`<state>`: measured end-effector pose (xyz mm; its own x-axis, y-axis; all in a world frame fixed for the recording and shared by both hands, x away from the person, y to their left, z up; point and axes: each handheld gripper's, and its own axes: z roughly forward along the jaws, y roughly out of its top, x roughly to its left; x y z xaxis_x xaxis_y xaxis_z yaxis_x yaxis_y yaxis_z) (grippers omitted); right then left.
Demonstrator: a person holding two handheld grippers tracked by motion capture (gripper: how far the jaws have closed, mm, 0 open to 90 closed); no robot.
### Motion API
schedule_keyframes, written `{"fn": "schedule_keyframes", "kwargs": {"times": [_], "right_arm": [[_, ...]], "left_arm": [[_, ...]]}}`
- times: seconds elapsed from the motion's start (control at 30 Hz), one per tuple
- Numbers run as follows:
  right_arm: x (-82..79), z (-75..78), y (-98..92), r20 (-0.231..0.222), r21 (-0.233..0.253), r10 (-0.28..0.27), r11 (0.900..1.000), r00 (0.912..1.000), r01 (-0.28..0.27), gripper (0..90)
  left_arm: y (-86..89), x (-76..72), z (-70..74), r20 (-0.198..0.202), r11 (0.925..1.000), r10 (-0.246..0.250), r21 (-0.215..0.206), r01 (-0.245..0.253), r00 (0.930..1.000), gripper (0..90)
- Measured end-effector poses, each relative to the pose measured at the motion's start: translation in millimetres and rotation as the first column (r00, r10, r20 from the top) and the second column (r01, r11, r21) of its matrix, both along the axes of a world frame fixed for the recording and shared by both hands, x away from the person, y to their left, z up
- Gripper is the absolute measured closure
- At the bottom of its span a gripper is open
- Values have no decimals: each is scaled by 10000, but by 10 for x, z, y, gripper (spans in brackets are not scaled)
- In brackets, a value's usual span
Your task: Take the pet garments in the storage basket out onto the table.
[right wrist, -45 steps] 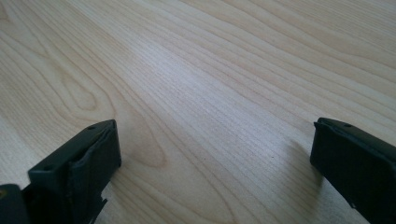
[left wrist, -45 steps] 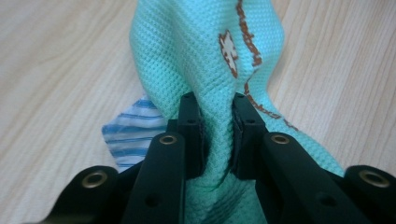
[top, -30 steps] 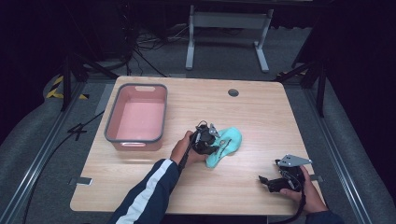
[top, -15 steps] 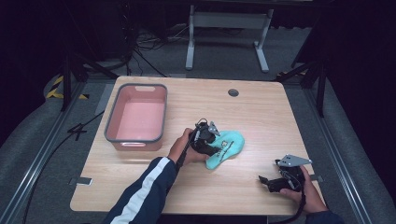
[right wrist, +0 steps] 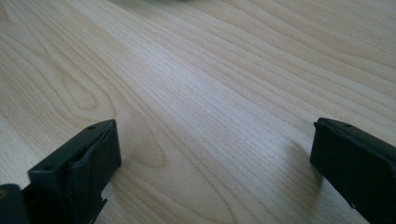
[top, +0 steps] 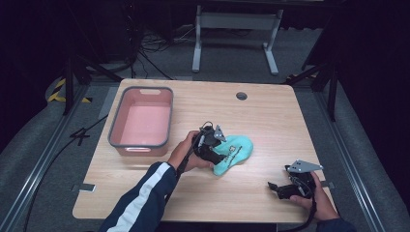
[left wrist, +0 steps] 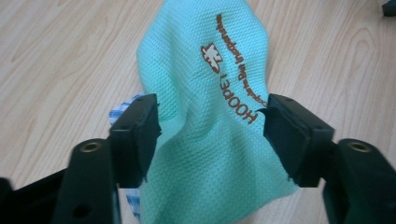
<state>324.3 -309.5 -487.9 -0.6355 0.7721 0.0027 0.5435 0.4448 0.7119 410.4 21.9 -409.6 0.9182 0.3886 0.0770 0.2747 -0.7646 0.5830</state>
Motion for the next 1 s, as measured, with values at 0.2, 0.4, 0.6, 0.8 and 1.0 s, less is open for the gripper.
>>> {"fn": "schedule_keyframes", "kwargs": {"times": [0.2, 0.4, 0.6, 0.8, 1.0], "right_arm": [[0, 0, 1, -1, 6, -1, 10000, 10000, 1, 20], [0, 0, 0, 3, -3, -1, 10000, 10000, 1, 19], [-1, 0, 0, 1, 0, -7, 10000, 10000, 7, 19], [0, 0, 0, 8, -1, -3, 10000, 10000, 3, 19], [0, 0, -1, 8, -2, -3, 10000, 10000, 3, 20]], "left_arm": [[55, -127, 101, 385, 9995, -215, 238, 206, 9990, 294], [126, -217, 154, 596, 9971, -270, 732, 226, 9979, 260], [232, -302, 156, 763, 9939, -556, 998, 478, 9955, 237], [388, -411, 142, 950, 9882, -731, 1416, 592, 9928, 246], [545, -510, 121, 988, 9833, -791, 1716, 613, 9920, 245]]}}
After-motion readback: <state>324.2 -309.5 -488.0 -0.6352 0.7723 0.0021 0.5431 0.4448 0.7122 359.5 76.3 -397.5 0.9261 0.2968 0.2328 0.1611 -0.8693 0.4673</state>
